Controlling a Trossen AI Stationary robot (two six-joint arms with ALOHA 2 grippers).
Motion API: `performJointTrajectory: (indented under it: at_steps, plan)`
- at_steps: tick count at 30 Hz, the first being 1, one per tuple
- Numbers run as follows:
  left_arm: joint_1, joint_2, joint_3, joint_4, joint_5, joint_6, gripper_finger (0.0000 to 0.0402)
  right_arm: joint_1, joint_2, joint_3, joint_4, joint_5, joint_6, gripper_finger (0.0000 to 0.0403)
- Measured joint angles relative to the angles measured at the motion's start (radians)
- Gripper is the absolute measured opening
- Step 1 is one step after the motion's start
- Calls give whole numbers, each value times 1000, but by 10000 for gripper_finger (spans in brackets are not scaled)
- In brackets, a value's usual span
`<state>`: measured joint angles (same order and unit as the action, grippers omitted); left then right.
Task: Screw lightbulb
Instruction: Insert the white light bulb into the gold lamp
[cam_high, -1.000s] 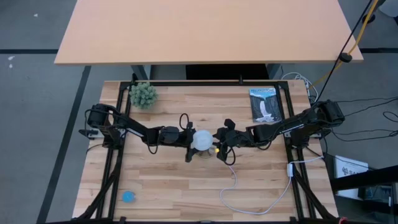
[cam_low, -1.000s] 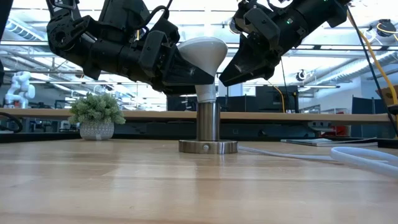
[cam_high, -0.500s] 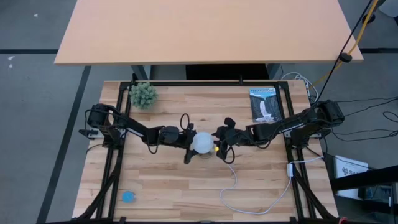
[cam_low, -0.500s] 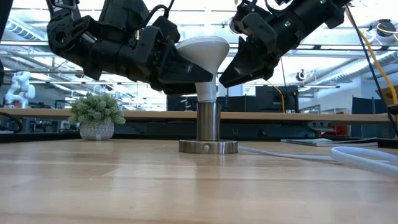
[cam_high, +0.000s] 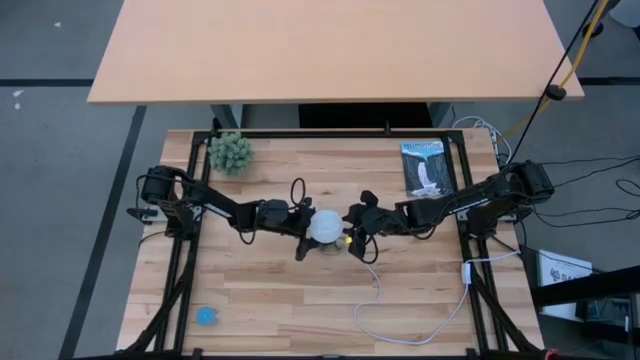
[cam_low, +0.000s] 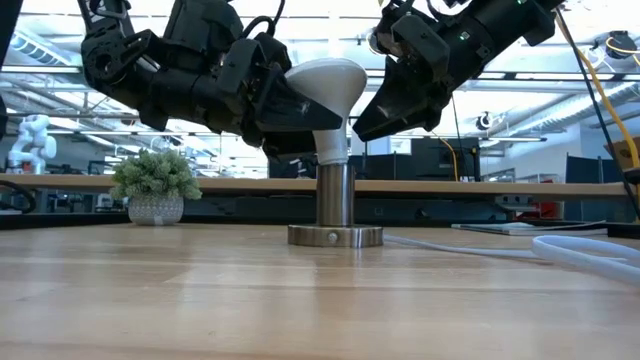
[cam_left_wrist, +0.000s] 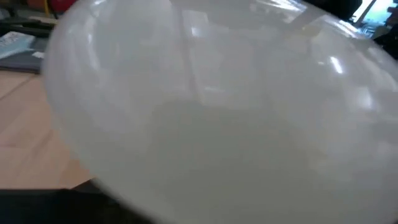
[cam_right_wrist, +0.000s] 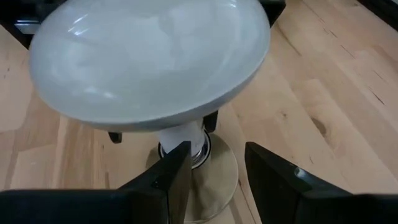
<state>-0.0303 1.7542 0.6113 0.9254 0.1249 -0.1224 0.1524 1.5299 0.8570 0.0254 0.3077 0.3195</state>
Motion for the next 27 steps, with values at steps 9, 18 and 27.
performJointTrajectory:
  at_steps: [9,18,27]
  plan:
    - [0,0,62,-132,0,0,273,0,0,0,-1,0,1,141]
    - [0,0,82,-211,0,1,273,0,0,0,-2,-3,9,141]
    - [4,0,82,-211,0,4,273,0,0,0,-77,-7,39,141]
